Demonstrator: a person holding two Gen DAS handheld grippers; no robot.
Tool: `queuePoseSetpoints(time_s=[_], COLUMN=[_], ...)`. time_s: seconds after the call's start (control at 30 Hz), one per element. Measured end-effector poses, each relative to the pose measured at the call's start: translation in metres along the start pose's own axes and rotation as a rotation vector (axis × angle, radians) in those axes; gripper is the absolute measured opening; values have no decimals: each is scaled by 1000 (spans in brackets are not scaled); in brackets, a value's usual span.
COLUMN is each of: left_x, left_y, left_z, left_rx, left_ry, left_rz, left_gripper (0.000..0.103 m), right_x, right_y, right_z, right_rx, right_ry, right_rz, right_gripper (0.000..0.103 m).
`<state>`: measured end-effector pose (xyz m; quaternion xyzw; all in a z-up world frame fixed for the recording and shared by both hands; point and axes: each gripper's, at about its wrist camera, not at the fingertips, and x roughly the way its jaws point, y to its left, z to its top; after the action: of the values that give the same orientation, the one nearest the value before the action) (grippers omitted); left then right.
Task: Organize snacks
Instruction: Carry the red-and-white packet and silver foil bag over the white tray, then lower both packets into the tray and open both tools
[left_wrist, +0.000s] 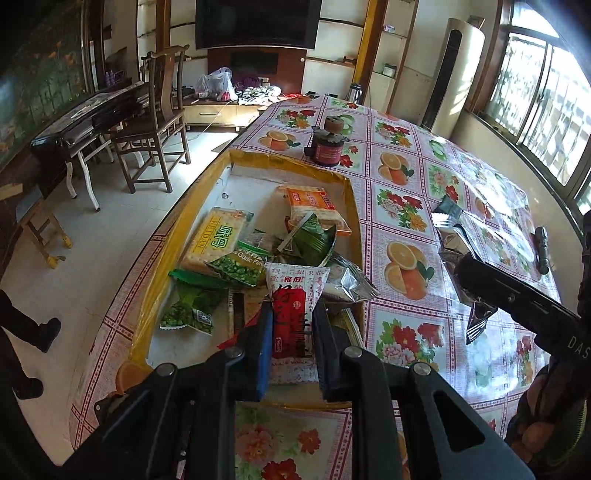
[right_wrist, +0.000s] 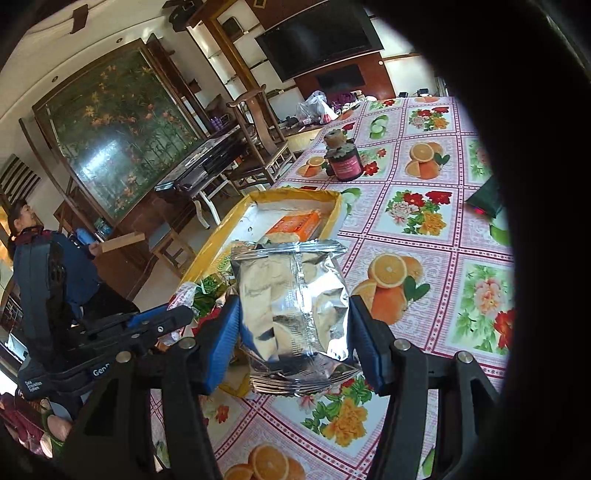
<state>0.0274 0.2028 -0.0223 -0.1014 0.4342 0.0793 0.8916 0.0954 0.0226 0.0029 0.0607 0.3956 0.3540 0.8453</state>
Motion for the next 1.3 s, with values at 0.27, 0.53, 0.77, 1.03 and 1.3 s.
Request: queuePoseSetpoints(time_s=[0.27, 0.53, 0.77, 1.03, 1.3], left_x=[13, 30, 42, 48, 47], left_y=[11, 17, 17, 24, 28], left_z=[10, 18, 18, 18, 18], left_rx=[-26, -47, -54, -66, -87], left_ry=[6, 24, 51, 62, 67], left_rz=[7, 27, 41, 60, 80], left_gripper=[19, 19, 19, 19, 38], right_x=[37, 81, 109, 126, 131], right_y=[17, 19, 20, 23, 22], right_z=[21, 39, 47, 48, 50], right_rx=[-12, 3, -4, -15, -6], right_ry=[22, 58, 91, 112, 135], right_rz=[44, 56, 57, 67, 91], right_gripper=[60, 60, 60, 60, 62])
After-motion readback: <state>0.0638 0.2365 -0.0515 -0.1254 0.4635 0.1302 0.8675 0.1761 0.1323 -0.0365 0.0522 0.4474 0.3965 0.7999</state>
